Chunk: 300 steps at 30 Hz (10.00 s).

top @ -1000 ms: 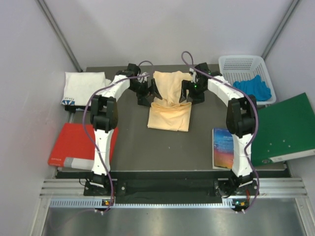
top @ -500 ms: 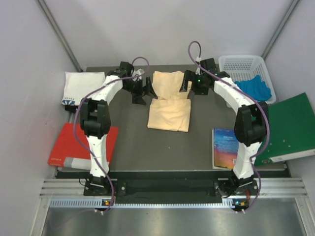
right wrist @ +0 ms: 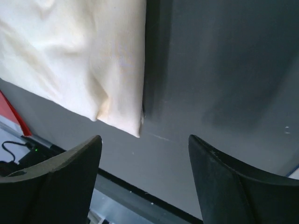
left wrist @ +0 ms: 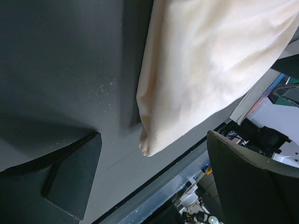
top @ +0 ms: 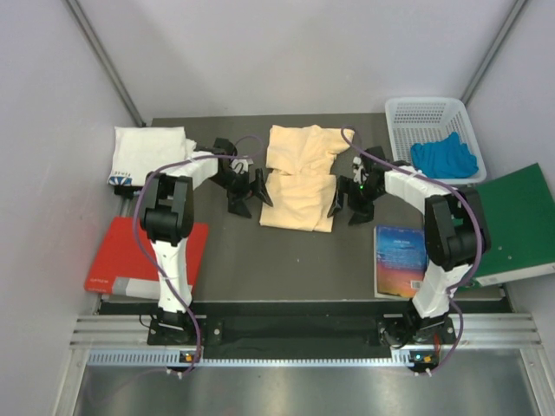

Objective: Fold and stack the t-shirts
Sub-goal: Grab one side of the 2/3 rectangular tshirt with both arms, then fold the long partially folded tshirt into a neat square, then smooth out wrinkles on the folded tshirt

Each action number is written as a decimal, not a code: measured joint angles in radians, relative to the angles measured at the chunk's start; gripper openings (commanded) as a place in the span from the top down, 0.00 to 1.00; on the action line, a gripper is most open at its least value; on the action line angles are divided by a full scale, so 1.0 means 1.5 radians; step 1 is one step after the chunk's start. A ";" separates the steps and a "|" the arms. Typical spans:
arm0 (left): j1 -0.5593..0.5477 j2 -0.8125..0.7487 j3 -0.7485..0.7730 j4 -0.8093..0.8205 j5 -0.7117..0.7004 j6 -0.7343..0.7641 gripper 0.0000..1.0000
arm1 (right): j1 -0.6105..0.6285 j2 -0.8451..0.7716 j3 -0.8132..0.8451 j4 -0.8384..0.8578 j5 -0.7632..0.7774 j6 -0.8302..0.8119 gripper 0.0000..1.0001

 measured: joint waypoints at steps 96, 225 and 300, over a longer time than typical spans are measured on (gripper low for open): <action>0.023 0.257 0.413 0.374 0.174 -0.382 0.01 | -0.037 0.306 0.532 -0.005 0.089 -0.063 0.45; -0.065 0.018 0.022 0.186 0.001 -0.145 0.01 | -0.086 0.039 0.049 0.047 0.070 -0.058 0.32; -0.056 0.121 0.110 0.161 0.019 -0.127 0.47 | -0.043 0.166 0.207 -0.070 0.249 -0.131 0.18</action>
